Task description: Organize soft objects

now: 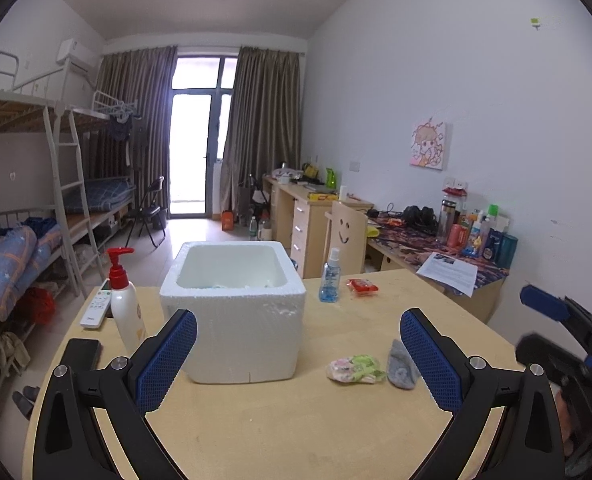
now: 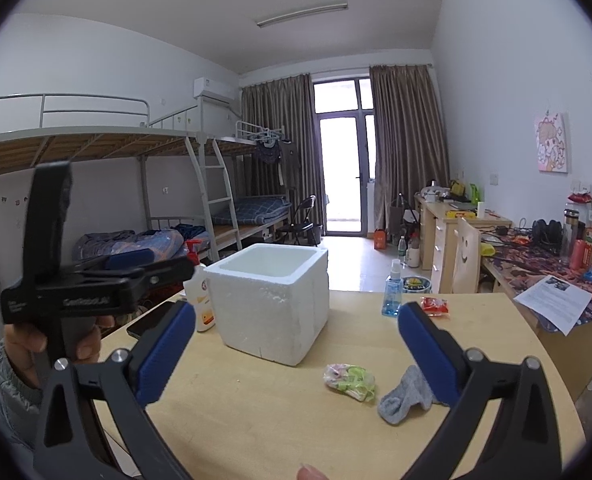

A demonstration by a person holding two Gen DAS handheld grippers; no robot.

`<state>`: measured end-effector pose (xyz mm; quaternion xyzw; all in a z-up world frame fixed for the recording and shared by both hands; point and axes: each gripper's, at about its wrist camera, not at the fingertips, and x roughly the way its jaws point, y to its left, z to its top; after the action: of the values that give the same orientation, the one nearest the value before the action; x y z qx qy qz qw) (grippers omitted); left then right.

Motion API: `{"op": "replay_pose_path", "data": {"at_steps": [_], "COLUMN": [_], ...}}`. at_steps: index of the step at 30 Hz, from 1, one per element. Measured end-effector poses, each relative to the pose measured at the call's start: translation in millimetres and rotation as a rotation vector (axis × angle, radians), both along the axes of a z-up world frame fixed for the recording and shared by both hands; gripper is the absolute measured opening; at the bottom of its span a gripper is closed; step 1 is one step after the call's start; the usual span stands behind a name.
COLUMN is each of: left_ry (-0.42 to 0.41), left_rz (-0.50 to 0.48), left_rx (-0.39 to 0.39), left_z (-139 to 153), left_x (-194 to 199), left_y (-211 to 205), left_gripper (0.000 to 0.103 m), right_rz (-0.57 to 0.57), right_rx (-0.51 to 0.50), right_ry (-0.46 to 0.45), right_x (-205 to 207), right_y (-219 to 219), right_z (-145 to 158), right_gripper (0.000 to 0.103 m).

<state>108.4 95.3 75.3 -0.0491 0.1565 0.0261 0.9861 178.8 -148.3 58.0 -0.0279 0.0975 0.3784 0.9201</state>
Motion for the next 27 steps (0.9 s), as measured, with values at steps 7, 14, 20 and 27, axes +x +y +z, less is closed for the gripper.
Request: {"op": "replay_pose_path", "data": {"at_steps": [7,14,20,27], "left_ry": [-0.062,-0.134,-0.110,-0.129], "left_rz": [0.028,0.111,0.173,0.219], "left_rx": [0.018,-0.016,-0.029,-0.041], "left_z": [-10.8,-38.5,-65.5,-66.5], "left_x": [-34.6,-60.0,-61.4,-58.6], "left_y": [0.0,12.3,26.7,36.4], "left_gripper": [0.102,0.102,0.102,0.102], "right_rz": [-0.011,-0.011,-0.003,-0.021], "right_rx": [0.010,0.021,0.017,-0.007], "right_ry": [-0.013,-0.016,-0.008,0.004], "right_x": [-7.8,-9.6,-10.7,-7.8], "right_y": [-6.2,-9.3,-10.2,-11.3], "right_z": [-3.6,-10.4,-20.6,-28.6], "right_gripper": [0.103,0.103,0.103,0.102]}}
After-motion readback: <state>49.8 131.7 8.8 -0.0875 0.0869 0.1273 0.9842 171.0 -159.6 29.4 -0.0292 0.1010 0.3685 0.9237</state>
